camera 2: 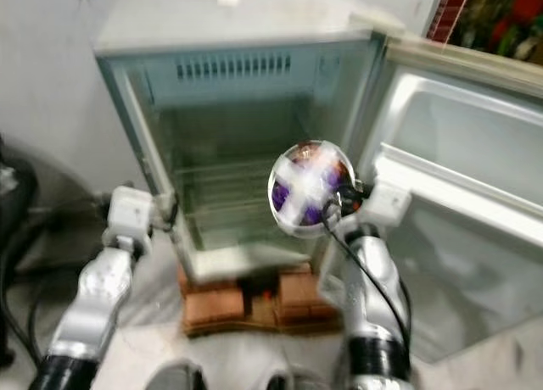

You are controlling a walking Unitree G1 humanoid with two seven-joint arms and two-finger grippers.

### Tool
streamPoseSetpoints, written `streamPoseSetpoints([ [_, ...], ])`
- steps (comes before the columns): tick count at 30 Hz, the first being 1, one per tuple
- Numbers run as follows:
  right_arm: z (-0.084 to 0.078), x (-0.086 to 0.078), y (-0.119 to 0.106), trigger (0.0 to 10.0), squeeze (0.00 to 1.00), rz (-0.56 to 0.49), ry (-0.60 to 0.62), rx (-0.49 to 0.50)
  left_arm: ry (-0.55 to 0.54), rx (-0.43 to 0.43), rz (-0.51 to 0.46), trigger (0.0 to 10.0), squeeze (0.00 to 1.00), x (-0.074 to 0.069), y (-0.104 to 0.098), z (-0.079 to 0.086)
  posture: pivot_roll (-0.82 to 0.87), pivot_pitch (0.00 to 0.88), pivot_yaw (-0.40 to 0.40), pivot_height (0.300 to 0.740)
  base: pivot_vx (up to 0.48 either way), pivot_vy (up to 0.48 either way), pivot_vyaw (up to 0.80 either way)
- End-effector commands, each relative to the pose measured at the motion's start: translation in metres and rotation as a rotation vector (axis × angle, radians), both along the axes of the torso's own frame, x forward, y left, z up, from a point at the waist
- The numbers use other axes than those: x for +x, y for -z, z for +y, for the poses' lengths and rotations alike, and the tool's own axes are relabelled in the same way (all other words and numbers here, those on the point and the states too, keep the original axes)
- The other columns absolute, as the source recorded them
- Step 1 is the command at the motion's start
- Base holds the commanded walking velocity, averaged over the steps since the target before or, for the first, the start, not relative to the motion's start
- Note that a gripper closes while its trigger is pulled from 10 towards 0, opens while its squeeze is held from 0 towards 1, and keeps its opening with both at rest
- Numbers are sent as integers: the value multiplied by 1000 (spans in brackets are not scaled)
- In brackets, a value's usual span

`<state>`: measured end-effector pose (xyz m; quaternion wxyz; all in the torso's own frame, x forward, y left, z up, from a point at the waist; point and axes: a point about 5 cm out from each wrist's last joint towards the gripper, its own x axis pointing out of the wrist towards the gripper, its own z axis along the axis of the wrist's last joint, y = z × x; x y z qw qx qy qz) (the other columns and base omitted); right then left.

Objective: Restocking fridge

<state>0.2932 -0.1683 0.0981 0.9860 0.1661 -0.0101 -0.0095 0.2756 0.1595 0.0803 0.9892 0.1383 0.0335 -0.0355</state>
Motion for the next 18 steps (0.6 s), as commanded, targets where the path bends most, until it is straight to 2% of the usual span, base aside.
streamPoseSetpoints([
  [1, 4, 2, -8, 10000, 0, -33, -16, -10, -2, -6, -3, 10000, 0, 1, -1, -1, 78, 0, -14, 740, 0, -292, 0],
  [6, 4, 2, -6, 10000, 0, -23, -23, -15, -4, -18, -3, 10000, 0, 0, 0, -1, 79, 0, -14, 740, 0, -58, 0],
  [11, 10, -2, 3, 10000, 0, 18, -108, 49, -23, -30, -3, 10000, 0, -1, 0, 2, 82, 0, -15, 740, 0, 0, 0],
  [18, 13, -8, 13, 10000, 0, 57, -150, 69, -33, -28, 11, 10000, 0, -6, 3, 4, 80, 0, -14, 740, 0, 0, 0],
])
